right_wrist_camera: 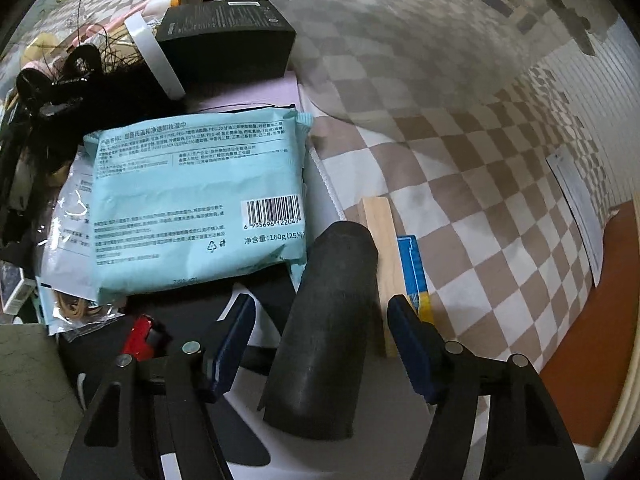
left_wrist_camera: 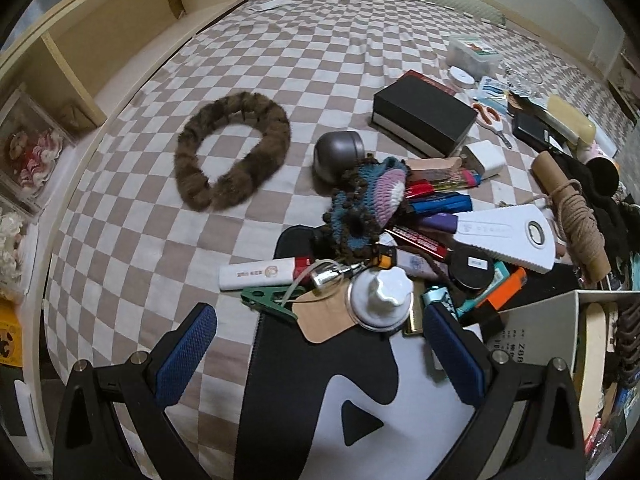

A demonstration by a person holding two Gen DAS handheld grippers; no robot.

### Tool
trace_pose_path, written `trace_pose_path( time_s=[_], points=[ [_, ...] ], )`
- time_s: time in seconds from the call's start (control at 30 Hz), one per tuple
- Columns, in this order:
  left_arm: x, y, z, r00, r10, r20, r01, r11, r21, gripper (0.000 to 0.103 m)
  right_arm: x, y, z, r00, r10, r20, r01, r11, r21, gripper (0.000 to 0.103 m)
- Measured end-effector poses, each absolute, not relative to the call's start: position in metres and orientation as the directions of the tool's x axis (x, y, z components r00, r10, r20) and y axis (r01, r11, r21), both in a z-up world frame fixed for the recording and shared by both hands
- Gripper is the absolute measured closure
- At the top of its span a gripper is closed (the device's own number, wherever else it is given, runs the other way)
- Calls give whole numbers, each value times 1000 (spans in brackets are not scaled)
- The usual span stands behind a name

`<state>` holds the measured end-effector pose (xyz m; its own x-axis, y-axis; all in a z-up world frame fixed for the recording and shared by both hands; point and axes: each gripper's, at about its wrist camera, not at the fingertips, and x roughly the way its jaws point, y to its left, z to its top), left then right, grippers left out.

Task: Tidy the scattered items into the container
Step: 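Move the right tool to the black foam cylinder while the left tool approaches the white-capped bottle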

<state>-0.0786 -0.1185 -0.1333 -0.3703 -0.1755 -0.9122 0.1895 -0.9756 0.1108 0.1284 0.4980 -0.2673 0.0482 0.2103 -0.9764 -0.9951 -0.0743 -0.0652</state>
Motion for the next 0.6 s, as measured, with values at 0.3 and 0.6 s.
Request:
trace_pose_path(
  time_s=[0.3,0.6],
  points=[
    [-92,-124,-154,-325,-218,-920,209,-966,155,0,140,496,-275,-36,150,-988,-997,-72,26,38],
    [-107,-106,-175,-290,-221,-931,138,-972,187,0,152,497,-280,-78,99,-992,-996,-47,73,55]
  ],
)
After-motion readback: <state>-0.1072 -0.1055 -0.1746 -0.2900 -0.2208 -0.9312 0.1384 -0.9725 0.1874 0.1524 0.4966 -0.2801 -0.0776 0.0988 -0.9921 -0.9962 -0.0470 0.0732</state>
